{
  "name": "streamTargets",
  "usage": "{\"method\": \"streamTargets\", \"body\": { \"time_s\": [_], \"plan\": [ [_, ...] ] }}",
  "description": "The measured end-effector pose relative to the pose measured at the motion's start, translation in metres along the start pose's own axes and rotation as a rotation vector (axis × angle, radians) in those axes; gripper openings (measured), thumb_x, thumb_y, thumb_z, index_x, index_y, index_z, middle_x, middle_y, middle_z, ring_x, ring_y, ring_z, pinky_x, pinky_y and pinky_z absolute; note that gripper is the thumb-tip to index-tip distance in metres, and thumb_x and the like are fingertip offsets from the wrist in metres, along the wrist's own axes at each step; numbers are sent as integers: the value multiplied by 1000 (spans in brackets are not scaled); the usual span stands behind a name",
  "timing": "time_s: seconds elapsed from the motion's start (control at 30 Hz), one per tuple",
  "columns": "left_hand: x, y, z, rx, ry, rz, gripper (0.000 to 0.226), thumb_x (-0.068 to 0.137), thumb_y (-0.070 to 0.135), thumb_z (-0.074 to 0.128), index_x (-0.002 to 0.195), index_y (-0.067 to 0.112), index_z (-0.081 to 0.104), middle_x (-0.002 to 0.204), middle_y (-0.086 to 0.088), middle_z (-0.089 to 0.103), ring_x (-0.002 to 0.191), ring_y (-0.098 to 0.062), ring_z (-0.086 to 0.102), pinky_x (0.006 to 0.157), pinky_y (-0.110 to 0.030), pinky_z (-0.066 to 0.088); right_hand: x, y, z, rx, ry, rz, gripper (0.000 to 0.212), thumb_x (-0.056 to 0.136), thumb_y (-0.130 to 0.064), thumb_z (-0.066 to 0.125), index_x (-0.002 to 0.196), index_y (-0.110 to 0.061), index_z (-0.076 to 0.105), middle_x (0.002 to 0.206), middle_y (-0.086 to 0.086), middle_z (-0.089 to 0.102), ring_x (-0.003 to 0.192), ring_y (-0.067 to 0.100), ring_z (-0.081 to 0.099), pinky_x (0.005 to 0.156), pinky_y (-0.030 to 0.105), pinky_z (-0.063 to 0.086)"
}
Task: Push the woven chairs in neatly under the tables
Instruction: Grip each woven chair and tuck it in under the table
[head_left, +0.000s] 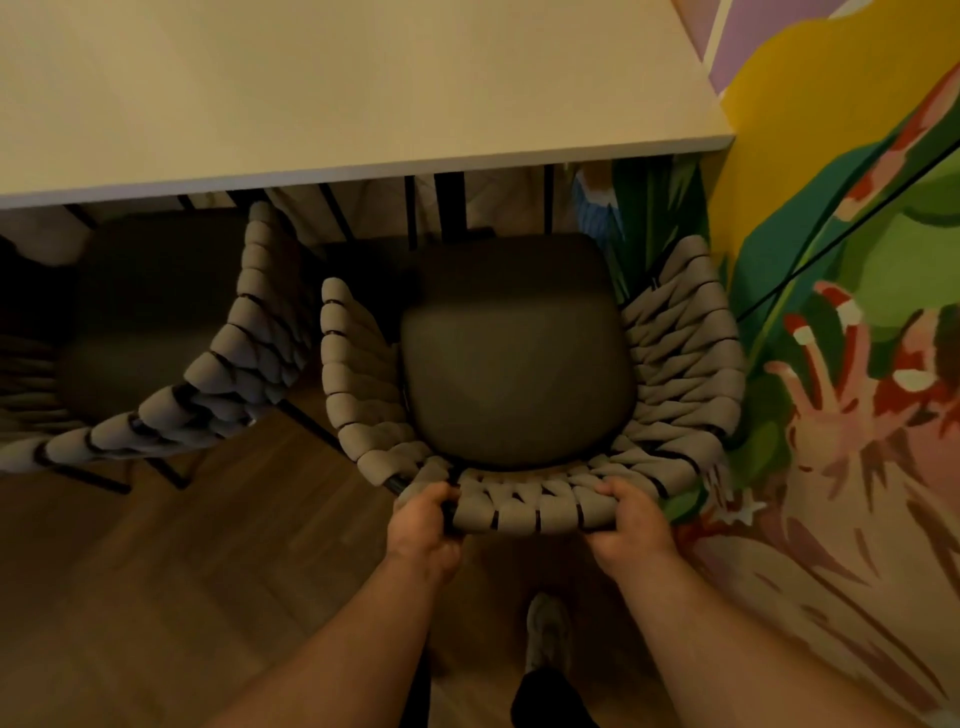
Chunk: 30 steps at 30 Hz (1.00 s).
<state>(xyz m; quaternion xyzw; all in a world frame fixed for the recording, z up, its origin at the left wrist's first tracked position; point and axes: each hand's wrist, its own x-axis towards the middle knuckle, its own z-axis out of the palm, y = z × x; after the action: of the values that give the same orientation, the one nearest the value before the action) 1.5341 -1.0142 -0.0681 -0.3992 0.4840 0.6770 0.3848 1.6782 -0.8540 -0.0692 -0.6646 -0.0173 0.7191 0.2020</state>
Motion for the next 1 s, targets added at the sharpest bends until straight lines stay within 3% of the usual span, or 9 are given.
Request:
{"method": "streamTargets", "body": {
  "time_s": [0.07,0.17,0.3,0.47,0.6,0.7,0.83,0.9,1.0],
  "plan": [
    [0,3,0,-7,-11,24,63,92,-16,57,146,15,53,135,-24,62,116,-48,67,83,-60,63,-2,1,2,25,-13,-23,54,93,7,63,141,-17,63,131,23,69,118,46,67,99,64,55],
    [0,11,-2,-27,-21,36,67,85,-16,65,145,11,56,137,-27,63,116,-48,68,85,-64,62,-7,5,6,40,-16,-57,44,93,7,62,130,-15,65,129,23,70,115,45,68,91,61,58],
    [13,18,-12,6,-64,34,90,61,-7,81,147,-1,53,143,-35,57,122,-52,65,84,-59,61,-12,14,5,-8,-73,-74,50,96,5,61,144,-8,60,121,24,71,108,41,70,83,54,59],
    [28,35,-8,29,-102,78,106,46,-1,92,145,2,55,140,-35,59,125,-54,63,94,-72,55,-3,18,25,35,-79,-78,62,94,6,63,152,-12,55,136,28,67,121,47,66,102,61,55],
    [41,51,2,47,-84,73,73,72,-7,76,142,1,57,141,-32,60,125,-52,62,95,-73,54,12,22,46,45,-58,-75,66,94,7,64,155,-16,53,135,27,66,116,46,67,105,61,54],
    [49,56,10,57,-80,83,52,85,-9,68,136,-3,59,141,-30,61,119,-47,66,89,-62,61,17,20,60,48,-87,-69,61,94,7,63,151,-14,56,133,25,68,113,44,68,99,59,56],
    [56,69,25,62,-96,94,54,91,-9,64,140,12,57,131,-25,66,113,-44,70,81,-56,64,15,9,78,-47,-98,-76,34,98,0,66,130,-11,67,124,21,70,111,38,68,89,53,58],
    [61,77,37,90,-64,77,52,92,-8,63,140,11,57,130,-26,65,112,-45,70,88,-61,62,13,0,89,-126,-94,-78,19,100,-2,68,116,-11,68,122,20,69,110,38,67,87,54,59],
    [56,86,44,242,-39,79,52,88,3,72,138,11,59,130,-24,66,113,-43,69,97,-62,59,5,-7,100,-327,-36,-128,31,98,-11,76,126,-12,64,123,18,67,107,36,67,85,53,60]
  ]
}}
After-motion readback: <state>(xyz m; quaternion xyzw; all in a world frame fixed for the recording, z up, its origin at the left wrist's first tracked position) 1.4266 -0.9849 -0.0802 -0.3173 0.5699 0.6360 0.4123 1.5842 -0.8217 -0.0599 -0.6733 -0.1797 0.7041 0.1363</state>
